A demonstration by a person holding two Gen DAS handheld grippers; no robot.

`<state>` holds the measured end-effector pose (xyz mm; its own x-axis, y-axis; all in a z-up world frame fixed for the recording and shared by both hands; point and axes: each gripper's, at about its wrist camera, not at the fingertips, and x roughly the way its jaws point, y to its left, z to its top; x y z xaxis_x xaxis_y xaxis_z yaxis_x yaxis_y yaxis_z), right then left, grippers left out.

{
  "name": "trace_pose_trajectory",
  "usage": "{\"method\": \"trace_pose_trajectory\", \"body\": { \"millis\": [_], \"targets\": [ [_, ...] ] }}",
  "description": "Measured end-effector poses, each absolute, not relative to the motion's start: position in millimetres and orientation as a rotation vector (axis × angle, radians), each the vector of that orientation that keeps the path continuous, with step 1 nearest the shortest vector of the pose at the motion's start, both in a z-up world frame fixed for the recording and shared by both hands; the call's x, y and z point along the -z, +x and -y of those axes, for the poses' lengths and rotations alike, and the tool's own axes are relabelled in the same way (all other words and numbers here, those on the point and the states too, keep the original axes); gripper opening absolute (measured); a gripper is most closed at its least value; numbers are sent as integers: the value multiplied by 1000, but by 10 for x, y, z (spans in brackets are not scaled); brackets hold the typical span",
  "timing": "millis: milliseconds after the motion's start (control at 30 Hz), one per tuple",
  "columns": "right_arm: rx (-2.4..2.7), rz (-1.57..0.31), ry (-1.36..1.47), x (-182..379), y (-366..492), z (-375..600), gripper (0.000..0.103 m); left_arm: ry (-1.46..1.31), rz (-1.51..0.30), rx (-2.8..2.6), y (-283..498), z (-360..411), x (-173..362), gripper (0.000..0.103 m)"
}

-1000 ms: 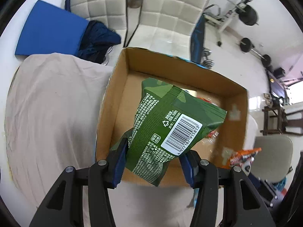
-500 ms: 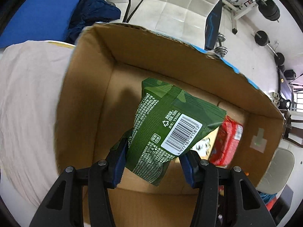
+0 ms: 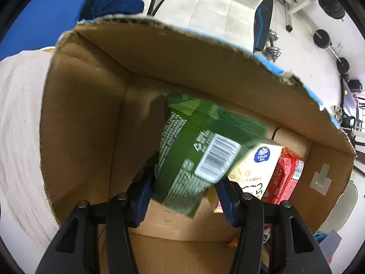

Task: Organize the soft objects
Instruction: 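Lower both bags into the box and open both tools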

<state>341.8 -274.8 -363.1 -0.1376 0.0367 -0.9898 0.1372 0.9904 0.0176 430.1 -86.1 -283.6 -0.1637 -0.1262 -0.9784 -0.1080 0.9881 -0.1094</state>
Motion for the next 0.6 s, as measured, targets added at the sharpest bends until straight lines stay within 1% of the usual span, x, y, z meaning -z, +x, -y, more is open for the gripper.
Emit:
{"method": "trace_pose_trajectory", "body": {
  "millis": [67, 133, 167, 267, 333, 600],
  "targets": [
    [87, -1702, 132, 3572, 3431, 2718, 62, -184, -1739, 24, 4303, 864, 2822, 50],
    [78, -1694, 134, 3516, 3449, 2688, 68, -179, -1725, 27, 4286, 873, 2767, 51],
    [76, -1690, 135, 3488, 3451, 2680, 69, -168, -1720, 31, 4268, 885, 2729, 51],
    [74, -1677, 129, 3402, 3467, 2646, 70, -153, -1697, 34, 4208, 885, 2604, 51],
    [72, -1672, 133, 3345, 3465, 2642, 73, -147, -1684, 35, 4165, 877, 2519, 51],
    [59, -1626, 140, 3027, 3376, 2633, 73, -99, -1585, 47, 3852, 789, 2050, 53]
  ]
}}
